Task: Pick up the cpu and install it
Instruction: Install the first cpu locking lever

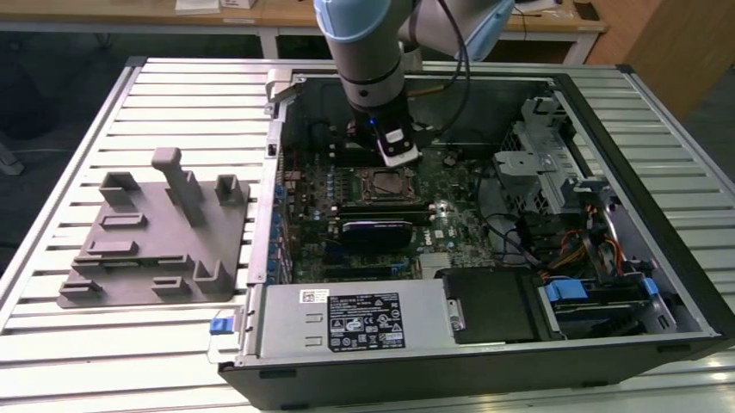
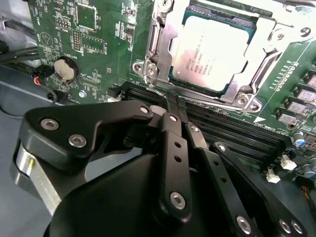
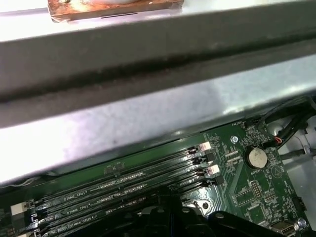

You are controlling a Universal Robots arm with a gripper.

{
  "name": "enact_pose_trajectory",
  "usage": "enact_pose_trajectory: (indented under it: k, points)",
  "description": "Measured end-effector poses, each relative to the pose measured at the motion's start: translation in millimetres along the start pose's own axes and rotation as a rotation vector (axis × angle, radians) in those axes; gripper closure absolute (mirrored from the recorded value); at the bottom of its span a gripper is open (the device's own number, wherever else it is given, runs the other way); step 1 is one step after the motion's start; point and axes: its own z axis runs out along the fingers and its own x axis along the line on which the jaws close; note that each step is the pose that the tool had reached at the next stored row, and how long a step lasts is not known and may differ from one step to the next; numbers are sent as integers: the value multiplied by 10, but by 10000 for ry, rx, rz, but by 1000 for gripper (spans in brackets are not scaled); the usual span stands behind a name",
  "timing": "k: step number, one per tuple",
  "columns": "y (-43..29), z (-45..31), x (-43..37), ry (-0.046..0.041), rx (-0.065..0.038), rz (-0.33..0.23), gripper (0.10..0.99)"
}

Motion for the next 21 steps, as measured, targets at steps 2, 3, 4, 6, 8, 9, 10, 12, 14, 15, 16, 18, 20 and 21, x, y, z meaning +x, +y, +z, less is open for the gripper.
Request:
enact_pose_trajectory:
  k: [2,3,4,6,8,9,10,12,14,15,16,18,20,21]
  points:
    - [-6,5,0,-5,2,16,980]
    - [-9,8,-1,-7,3,22,980]
    - [-11,10,0,-8,6,28,980]
    - [-14,17,1,-8,9,30,980]
    - [-17,26,2,-8,-2,32,980]
    - [-18,31,2,-8,-9,32,980]
    - [-19,34,2,-5,-11,34,980]
    - [-21,36,2,11,-55,47,980]
    - [-21,38,0,54,-207,88,980]
    - [-21,38,0,63,-235,97,980]
    - [-21,38,0,63,-237,97,980]
    - [-19,34,-1,64,-237,98,980]
    - [-13,9,-7,63,-235,96,980]
    - [-7,-12,-11,63,-236,97,980]
